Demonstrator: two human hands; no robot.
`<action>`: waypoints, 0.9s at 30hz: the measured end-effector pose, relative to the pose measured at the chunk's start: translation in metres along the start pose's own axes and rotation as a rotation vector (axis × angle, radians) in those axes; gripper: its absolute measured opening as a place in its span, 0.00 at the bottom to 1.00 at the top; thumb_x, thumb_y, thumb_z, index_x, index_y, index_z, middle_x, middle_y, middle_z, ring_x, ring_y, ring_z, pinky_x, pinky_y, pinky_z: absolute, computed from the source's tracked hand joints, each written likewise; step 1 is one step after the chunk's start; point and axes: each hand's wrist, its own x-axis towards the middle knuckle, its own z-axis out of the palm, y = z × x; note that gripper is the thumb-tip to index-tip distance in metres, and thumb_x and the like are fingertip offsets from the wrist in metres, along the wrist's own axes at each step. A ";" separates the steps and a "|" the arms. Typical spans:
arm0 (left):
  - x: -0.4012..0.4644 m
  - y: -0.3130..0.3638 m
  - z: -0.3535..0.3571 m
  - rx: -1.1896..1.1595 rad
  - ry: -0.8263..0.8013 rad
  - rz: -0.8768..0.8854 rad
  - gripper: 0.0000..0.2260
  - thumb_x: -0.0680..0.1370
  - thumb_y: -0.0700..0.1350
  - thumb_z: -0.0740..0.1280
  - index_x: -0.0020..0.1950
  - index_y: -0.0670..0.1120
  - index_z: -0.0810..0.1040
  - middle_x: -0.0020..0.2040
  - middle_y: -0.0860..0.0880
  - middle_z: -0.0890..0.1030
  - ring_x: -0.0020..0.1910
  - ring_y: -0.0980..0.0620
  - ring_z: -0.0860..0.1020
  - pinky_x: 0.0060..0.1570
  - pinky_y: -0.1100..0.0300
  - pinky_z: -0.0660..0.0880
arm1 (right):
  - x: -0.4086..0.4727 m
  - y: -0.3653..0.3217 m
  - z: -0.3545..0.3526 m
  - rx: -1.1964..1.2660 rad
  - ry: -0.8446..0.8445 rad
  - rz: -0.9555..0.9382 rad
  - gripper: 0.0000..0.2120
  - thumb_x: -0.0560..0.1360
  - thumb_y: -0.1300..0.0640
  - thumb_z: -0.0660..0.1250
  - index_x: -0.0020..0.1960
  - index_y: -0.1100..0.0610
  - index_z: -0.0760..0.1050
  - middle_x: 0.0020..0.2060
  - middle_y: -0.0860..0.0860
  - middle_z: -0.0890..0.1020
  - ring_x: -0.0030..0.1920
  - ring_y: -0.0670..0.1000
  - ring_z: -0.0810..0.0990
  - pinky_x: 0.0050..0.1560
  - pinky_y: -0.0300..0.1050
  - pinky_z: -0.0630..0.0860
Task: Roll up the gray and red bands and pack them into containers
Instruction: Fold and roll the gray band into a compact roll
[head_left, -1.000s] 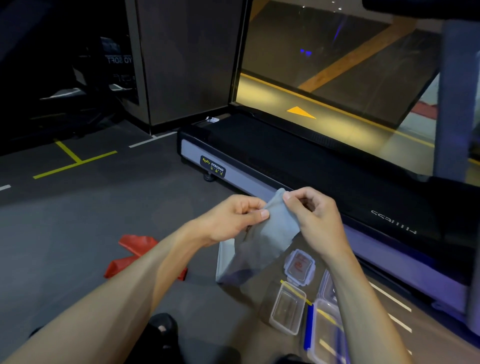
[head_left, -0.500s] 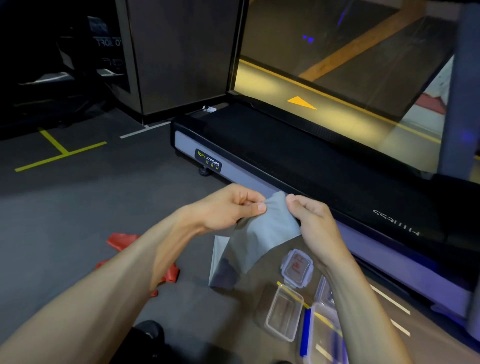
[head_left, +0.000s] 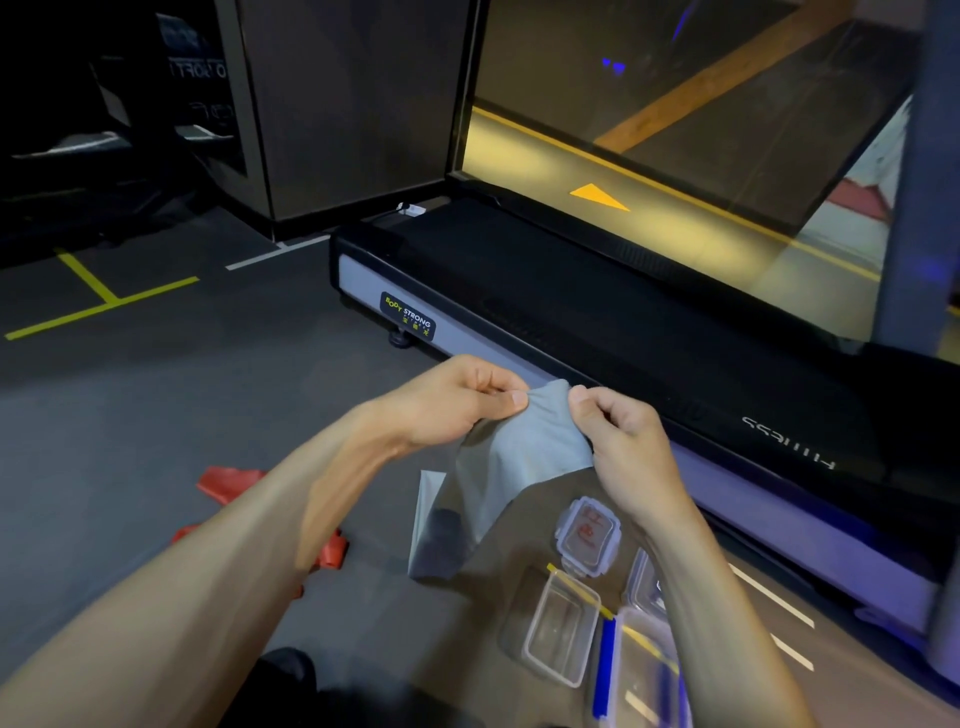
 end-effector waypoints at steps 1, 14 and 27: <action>0.000 0.000 0.002 0.006 0.001 -0.001 0.10 0.85 0.39 0.63 0.47 0.40 0.82 0.38 0.52 0.83 0.36 0.58 0.79 0.38 0.66 0.74 | 0.000 0.001 0.000 0.007 -0.010 0.004 0.20 0.85 0.48 0.62 0.47 0.65 0.79 0.40 0.64 0.81 0.40 0.49 0.75 0.44 0.49 0.71; -0.005 -0.003 0.011 0.111 -0.043 0.160 0.15 0.84 0.51 0.64 0.71 0.57 0.76 0.43 0.27 0.76 0.36 0.32 0.70 0.40 0.31 0.70 | -0.013 -0.004 0.007 0.492 -0.071 0.149 0.17 0.78 0.54 0.68 0.62 0.63 0.75 0.47 0.55 0.88 0.48 0.51 0.87 0.52 0.47 0.82; -0.018 -0.010 0.028 0.148 0.086 0.103 0.14 0.82 0.49 0.64 0.63 0.43 0.80 0.57 0.39 0.84 0.60 0.38 0.82 0.66 0.36 0.73 | -0.029 -0.001 -0.003 0.170 -0.061 0.120 0.10 0.74 0.51 0.77 0.50 0.55 0.83 0.43 0.56 0.86 0.41 0.45 0.83 0.44 0.39 0.77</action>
